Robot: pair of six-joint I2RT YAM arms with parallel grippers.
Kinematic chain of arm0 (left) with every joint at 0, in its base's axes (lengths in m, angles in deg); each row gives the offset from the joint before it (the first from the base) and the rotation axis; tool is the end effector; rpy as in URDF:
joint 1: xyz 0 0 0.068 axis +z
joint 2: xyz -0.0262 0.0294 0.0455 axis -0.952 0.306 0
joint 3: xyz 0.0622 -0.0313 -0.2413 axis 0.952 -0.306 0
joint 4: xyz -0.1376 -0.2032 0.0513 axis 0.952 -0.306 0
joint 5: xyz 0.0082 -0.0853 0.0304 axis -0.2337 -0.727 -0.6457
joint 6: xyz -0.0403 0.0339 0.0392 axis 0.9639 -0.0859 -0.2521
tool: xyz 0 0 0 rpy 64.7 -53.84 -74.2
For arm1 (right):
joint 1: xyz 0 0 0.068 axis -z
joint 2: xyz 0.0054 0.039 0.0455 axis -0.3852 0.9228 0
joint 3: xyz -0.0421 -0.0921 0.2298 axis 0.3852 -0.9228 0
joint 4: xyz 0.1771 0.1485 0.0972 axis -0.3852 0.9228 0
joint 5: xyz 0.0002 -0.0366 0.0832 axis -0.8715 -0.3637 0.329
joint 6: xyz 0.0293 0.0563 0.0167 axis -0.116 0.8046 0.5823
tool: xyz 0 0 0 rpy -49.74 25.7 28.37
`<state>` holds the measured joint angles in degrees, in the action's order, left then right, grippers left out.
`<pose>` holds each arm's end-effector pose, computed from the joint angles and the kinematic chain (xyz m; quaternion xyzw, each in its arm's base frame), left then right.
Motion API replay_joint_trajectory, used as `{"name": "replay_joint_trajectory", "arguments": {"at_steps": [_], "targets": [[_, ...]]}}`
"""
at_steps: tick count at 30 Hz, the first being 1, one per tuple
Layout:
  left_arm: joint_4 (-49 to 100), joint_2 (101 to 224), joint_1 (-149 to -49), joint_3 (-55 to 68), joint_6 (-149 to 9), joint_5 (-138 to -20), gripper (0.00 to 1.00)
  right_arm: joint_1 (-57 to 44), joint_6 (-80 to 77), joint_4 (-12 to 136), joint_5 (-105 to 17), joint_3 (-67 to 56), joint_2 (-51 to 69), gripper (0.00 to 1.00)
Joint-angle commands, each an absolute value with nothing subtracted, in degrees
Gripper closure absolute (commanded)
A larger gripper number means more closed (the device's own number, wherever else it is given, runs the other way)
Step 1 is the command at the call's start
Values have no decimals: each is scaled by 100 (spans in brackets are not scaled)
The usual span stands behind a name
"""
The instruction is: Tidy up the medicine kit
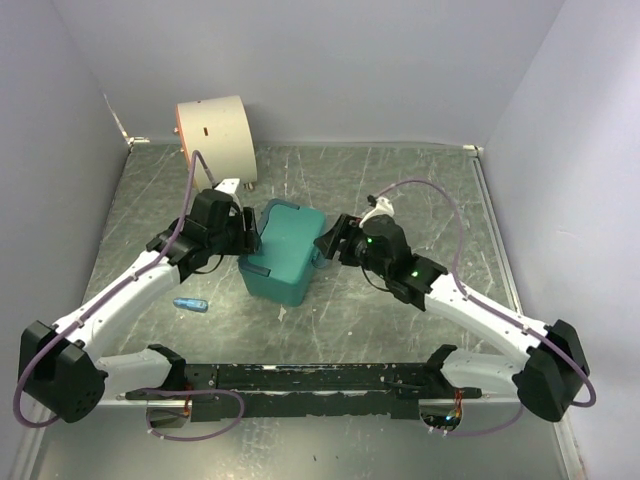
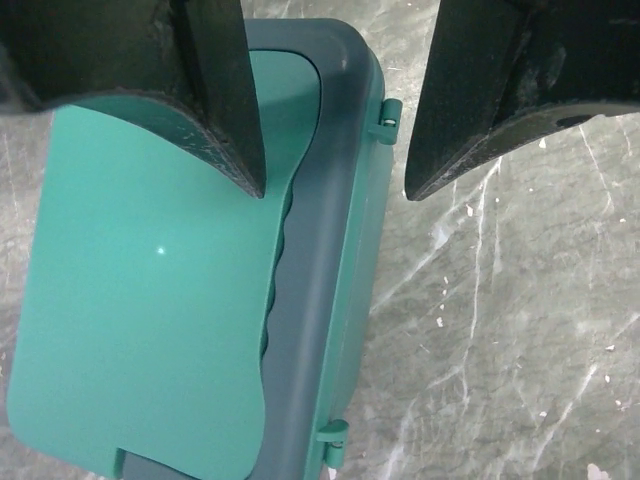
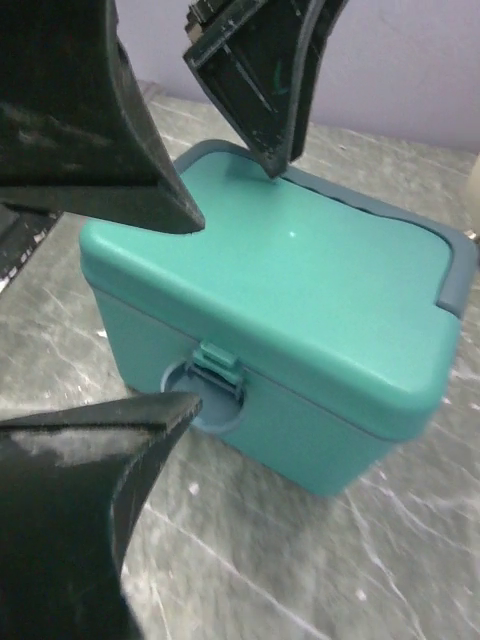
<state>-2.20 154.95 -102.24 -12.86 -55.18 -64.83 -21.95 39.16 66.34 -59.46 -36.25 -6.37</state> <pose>0.2320 -0.1281 0.2559 0.0069 0.9046 -0.1595 0.3953 0.1993 0.1873 0.2542 0.0565 0.8424 0.3453 0.4098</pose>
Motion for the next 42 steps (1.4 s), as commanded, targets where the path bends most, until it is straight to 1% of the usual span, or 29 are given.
{"name": "replay_joint_trajectory", "arguments": {"at_steps": [1,2,5,7,12,17,27,32,37,41,42], "targets": [[-350,15516,-10259,-938,-6077,-6916,29,-1864,3965,6457,-6094,-4008,-892,28],[-368,15583,-10259,-910,-6139,-6992,27,-1793,4015,6359,-5962,-4137,-903,23],[-490,15807,-10249,-812,-6211,-6998,22,-1617,4115,5997,-5667,-4377,-870,13],[-481,15909,-10250,-789,-6225,-7010,19,-1535,4206,5681,-5497,-4519,-813,10],[-486,16084,-10250,-808,-6218,-7000,18,-1385,4515,4741,-5027,-4851,-582,7],[-584,16216,-10250,-879,-6235,-7025,19,-1366,4846,3833,-4672,-5199,-451,4],[-742,16393,-10250,-898,-6227,-6943,23,-1365,5264,3388,-4492,-5340,270,3],[-751,16458,-10249,-888,-6234,-6981,25,-1365,5561,2994,-4186,-5391,586,3],[-751,16483,-10250,-890,-6243,-7010,25,-1368,5872,2546,-3838,-5373,735,7],[-734,16487,-10249,-892,-6252,-7027,27,-1365,5890,2841,-3935,-5295,675,13],[-731,16487,-10250,-906,-6252,-7039,27,-1370,5883,2919,-4017,-5294,626,15]]}}
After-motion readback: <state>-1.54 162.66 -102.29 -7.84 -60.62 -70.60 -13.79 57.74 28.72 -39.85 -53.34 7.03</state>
